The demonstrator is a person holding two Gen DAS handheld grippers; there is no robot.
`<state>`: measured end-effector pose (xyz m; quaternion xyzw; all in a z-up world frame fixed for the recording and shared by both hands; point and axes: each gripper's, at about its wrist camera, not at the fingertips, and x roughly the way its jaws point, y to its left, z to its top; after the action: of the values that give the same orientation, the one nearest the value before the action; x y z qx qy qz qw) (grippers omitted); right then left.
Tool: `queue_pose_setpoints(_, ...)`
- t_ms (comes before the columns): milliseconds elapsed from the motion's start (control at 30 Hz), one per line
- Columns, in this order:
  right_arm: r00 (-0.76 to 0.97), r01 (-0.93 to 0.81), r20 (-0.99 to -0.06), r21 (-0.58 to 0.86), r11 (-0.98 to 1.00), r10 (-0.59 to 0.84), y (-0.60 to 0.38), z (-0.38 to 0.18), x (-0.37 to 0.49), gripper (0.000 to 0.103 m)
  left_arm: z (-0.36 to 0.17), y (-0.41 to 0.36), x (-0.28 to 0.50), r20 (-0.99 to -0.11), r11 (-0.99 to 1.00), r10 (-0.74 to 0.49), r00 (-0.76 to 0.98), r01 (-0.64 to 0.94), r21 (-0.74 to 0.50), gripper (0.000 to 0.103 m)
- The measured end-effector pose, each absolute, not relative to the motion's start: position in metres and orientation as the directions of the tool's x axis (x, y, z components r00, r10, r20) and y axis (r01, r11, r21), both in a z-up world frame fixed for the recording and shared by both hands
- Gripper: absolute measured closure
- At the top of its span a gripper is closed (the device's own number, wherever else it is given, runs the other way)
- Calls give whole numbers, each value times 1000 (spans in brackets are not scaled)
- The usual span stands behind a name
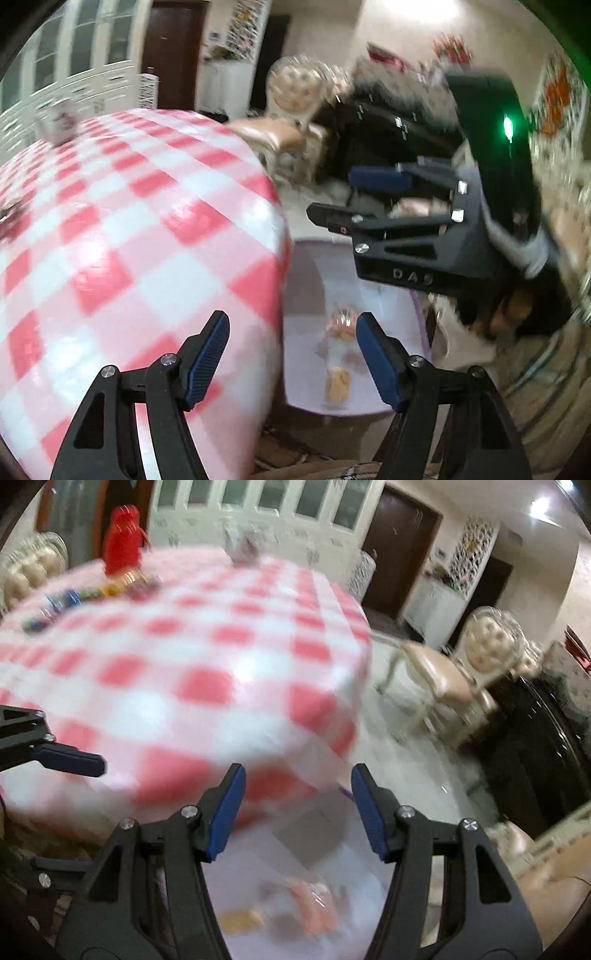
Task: Organize snacks
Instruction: 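Open both tools to drop the snacks into the box, then grasp the pink wrapped bar with the left tool while the right tool grasps a dark pink snack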
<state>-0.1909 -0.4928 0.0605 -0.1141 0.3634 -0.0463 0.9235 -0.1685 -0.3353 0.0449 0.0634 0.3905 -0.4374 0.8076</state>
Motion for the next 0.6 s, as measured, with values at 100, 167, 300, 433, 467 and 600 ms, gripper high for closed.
queue_pose_setpoints(100, 787, 39, -606, -140, 989, -117, -477, 76, -182, 40, 61, -286, -149, -637, 681, -659, 400, 677, -279, 23)
queue_pose_setpoints(167, 804, 23, -592, -68, 997, -59, -464, 87, -173, 40, 62, -254, -134, -632, 755, -608, 481, 597, -273, 21)
queue_pose_setpoints(300, 796, -44, -605, -51, 998, 4, -418, 91, -148, 39, 52, -171, -103, -653, 887, -451, 608, 384, -255, 21)
queue_pose_setpoints(433, 731, -160, -676, -41, 986, 91, -365, 72, -95, 39, 42, -95, -81, -663, 956, -293, 689, 186, -228, 21)
queue_pose_setpoints(467, 721, -182, -683, -22, 983, 118, -355, 68, -83, 39, 40, -79, -76, -660, 966, -251, 708, 140, -217, 21)
queue_pose_setpoints(600, 669, -255, -712, 53, 966, 215, -312, 50, -24, 39, 35, -22, -57, -649, 980, -134, 749, 4, -198, 21)
